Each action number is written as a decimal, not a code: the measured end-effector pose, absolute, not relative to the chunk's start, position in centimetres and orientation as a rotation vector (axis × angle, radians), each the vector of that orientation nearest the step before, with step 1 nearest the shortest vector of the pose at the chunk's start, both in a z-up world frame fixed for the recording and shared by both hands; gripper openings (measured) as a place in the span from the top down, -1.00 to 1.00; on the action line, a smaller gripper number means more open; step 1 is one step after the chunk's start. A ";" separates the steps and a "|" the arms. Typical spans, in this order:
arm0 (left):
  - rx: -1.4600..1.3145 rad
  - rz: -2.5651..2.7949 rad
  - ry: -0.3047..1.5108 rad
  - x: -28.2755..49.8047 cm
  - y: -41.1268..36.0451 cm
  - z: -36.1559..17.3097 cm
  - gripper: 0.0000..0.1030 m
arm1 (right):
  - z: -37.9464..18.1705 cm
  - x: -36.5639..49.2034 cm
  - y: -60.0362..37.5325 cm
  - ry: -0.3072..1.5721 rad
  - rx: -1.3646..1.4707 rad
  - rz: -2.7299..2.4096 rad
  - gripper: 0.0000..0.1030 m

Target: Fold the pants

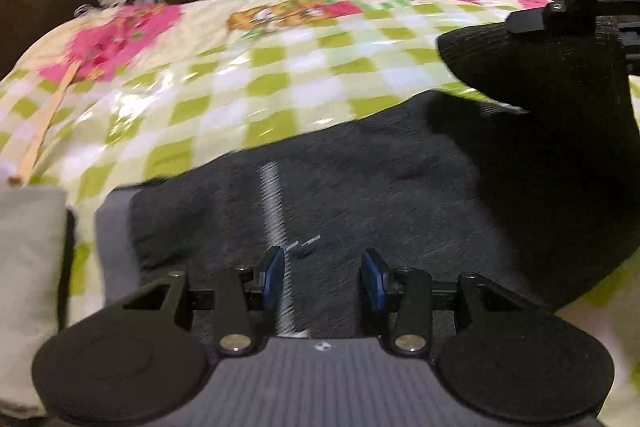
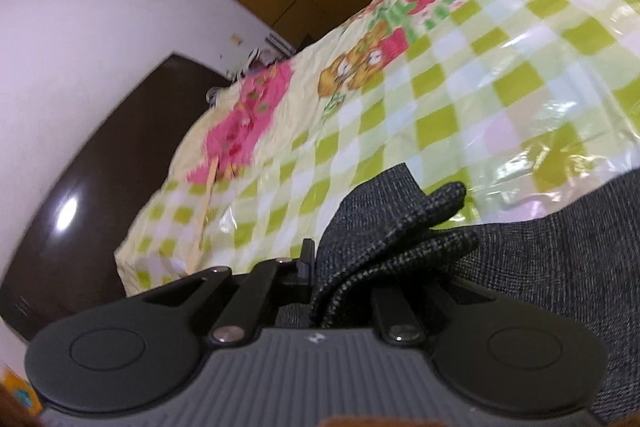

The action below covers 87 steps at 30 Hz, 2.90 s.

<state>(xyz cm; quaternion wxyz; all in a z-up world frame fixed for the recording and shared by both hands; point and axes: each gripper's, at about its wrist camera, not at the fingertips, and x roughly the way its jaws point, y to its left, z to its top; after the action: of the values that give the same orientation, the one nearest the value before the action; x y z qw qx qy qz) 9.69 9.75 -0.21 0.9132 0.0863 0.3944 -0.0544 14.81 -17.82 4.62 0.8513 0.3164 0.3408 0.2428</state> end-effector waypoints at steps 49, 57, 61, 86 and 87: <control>0.004 -0.117 0.815 7.7 15.8 -2.3 -0.20 | 0.7 11.0 10.5 0.648 -0.499 0.746 0.84; -0.002 -0.126 0.811 7.3 16.4 -2.2 -0.21 | 0.4 11.1 10.8 0.663 -0.505 0.736 0.84; -0.005 -0.125 0.808 7.1 16.6 -2.1 -0.21 | 0.4 11.0 10.9 0.664 -0.509 0.733 0.84; 0.009 -0.085 0.790 6.1 18.0 -2.6 -0.21 | 4.3 12.0 12.9 0.598 -0.308 0.773 0.84; 0.009 -0.085 0.786 6.0 18.1 -2.6 -0.21 | 4.1 12.0 13.4 0.598 -0.302 0.780 0.84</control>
<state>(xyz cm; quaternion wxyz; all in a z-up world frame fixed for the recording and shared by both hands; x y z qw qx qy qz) 5.98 18.07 -2.58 0.9228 0.0043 0.3831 -0.0413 11.97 13.37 4.10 0.8706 -0.1444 0.2861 0.3732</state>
